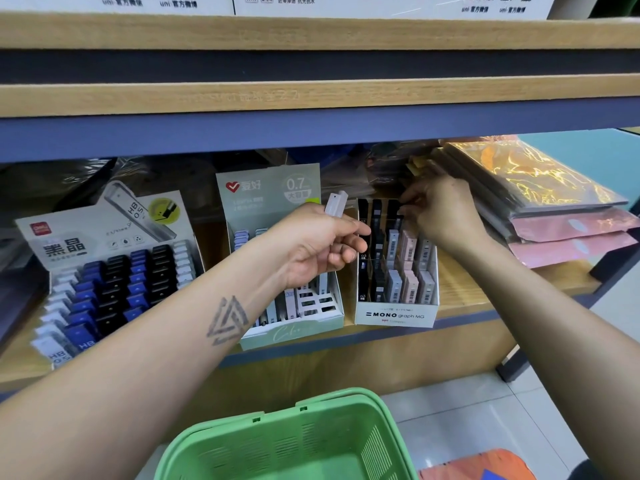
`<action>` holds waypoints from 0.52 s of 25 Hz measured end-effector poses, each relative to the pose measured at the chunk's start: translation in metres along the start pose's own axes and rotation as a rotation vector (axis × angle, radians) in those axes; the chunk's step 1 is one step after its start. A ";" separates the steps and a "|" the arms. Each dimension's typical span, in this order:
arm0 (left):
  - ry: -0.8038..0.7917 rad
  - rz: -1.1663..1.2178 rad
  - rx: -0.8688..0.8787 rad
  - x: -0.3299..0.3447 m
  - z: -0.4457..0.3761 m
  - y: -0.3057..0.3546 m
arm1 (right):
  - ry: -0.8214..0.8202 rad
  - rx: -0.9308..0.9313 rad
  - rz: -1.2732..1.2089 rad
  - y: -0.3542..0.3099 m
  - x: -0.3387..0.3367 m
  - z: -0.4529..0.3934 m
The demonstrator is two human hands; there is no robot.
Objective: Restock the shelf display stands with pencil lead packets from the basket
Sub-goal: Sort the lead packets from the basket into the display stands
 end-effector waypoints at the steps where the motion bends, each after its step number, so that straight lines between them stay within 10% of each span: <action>1: 0.000 0.003 -0.001 0.000 0.000 0.000 | -0.002 0.000 0.014 0.001 0.001 0.000; 13: -0.012 -0.003 -0.010 0.001 0.003 -0.002 | -0.003 -0.005 -0.004 0.000 0.001 0.006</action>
Point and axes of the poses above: each hand's wrist, its own z-axis away from the middle knuckle, its own x-axis out of the palm, y = z × x, the point moved 1 cm from there along -z, towards the middle knuckle, and after that the axes turned 6 degrees about z, right-handed, at the moved point
